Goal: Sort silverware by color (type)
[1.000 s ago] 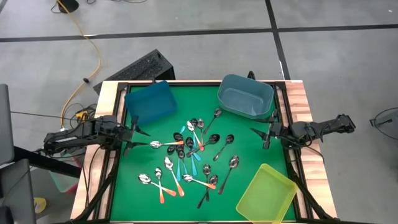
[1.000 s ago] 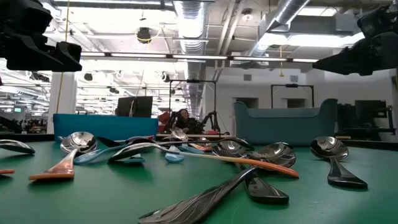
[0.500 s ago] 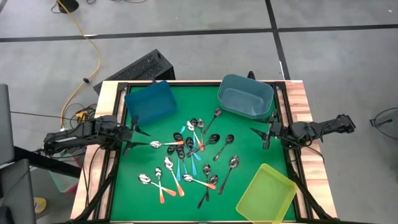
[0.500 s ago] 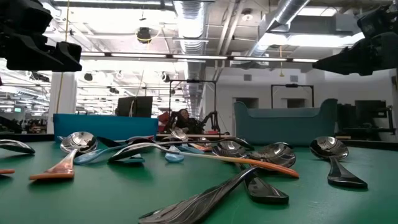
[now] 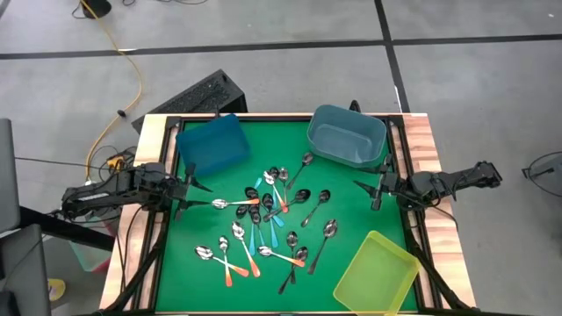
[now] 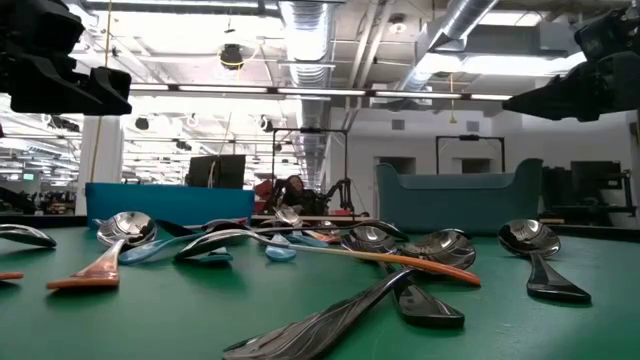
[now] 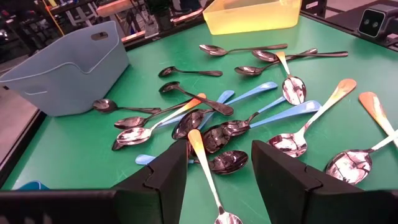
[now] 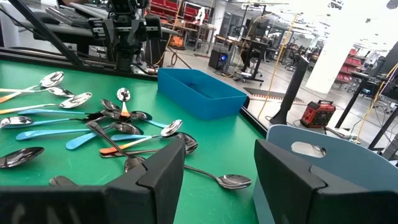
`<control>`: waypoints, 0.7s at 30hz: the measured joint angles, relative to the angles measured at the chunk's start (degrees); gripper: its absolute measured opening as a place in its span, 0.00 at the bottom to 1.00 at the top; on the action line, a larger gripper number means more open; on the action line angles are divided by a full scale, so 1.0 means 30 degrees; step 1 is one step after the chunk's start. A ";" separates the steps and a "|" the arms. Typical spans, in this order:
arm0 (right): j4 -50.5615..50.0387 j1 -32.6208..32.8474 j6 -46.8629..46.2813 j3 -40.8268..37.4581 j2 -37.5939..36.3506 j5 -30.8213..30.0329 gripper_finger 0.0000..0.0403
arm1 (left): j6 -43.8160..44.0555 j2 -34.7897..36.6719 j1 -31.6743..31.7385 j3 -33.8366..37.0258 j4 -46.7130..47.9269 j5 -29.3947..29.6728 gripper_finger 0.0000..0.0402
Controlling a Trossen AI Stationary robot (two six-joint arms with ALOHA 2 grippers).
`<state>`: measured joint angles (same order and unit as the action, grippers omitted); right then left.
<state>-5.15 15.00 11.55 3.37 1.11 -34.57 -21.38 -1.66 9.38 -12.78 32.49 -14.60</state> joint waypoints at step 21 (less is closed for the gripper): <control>0.0000 -0.0186 0.5050 0.0001 -0.0001 -0.0240 0.55 | -0.1038 -0.0005 -0.0004 0.0000 -0.1107 0.2088 0.41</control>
<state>-5.15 14.45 26.71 3.38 1.10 -35.29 -24.49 -1.67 9.37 -12.78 29.17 -8.33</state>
